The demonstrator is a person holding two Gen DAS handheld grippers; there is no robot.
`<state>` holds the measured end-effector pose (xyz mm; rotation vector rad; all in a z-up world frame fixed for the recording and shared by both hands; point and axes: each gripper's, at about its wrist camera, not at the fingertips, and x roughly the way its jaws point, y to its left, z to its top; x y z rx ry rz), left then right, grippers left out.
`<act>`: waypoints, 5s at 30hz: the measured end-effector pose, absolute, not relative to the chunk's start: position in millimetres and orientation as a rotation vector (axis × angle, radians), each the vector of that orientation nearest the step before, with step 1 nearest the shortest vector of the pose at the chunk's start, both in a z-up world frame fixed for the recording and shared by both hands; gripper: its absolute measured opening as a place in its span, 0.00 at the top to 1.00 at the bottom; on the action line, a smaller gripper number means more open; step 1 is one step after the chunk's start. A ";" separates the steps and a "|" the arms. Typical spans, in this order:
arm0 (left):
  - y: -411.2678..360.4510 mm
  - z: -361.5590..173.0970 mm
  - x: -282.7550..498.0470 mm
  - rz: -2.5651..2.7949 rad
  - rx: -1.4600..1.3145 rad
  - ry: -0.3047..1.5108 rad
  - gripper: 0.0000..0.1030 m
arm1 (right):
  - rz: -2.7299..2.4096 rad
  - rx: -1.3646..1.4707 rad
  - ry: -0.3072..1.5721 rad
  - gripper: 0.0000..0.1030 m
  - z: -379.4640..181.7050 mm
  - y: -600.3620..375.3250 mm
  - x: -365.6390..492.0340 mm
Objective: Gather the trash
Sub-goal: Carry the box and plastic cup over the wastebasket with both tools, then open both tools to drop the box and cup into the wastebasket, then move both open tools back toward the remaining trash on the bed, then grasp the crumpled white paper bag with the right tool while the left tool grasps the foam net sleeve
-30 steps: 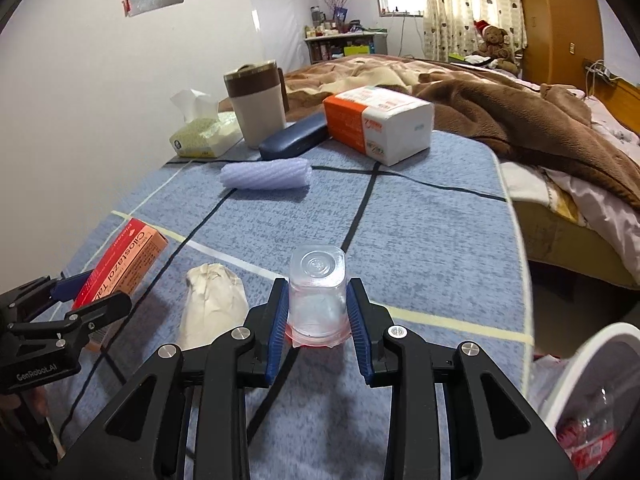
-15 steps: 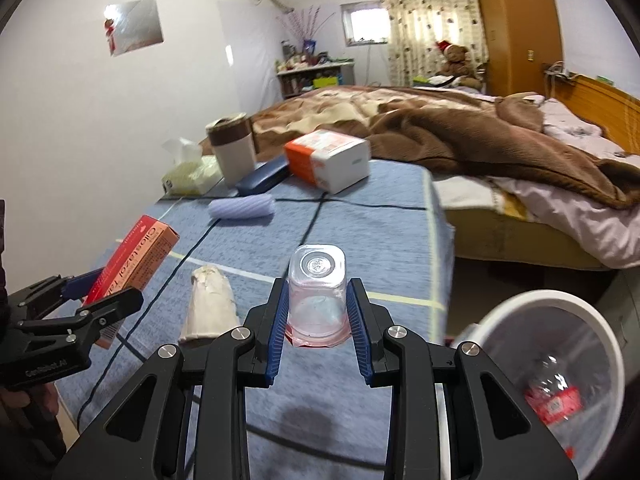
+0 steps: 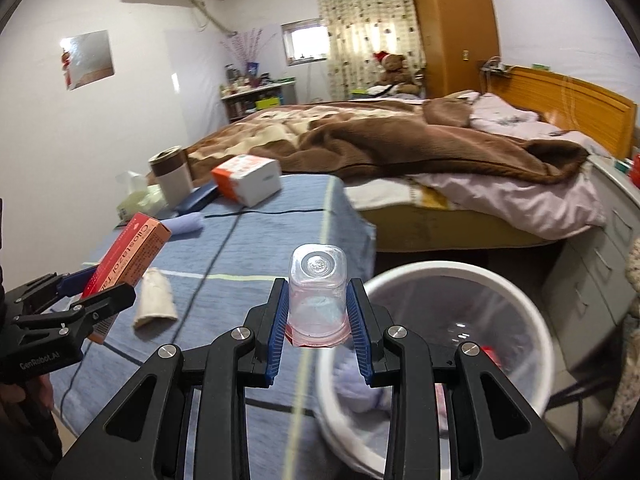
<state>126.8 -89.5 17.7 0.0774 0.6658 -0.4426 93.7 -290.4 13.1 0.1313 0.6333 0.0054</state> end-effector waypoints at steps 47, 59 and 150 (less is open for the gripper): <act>-245.9 -24.3 129.5 -0.756 0.127 0.799 0.30 | -0.214 0.203 0.811 0.38 -42.5 -394.1 67.1; -221.7 -13.7 127.9 -0.722 0.095 0.772 0.30 | -0.203 0.182 0.778 0.38 -28.0 -380.3 66.6; 10.3 -64.1 373.8 -0.489 0.326 0.793 0.18 | 0.271 0.133 0.939 0.71 -70.4 -155.4 223.2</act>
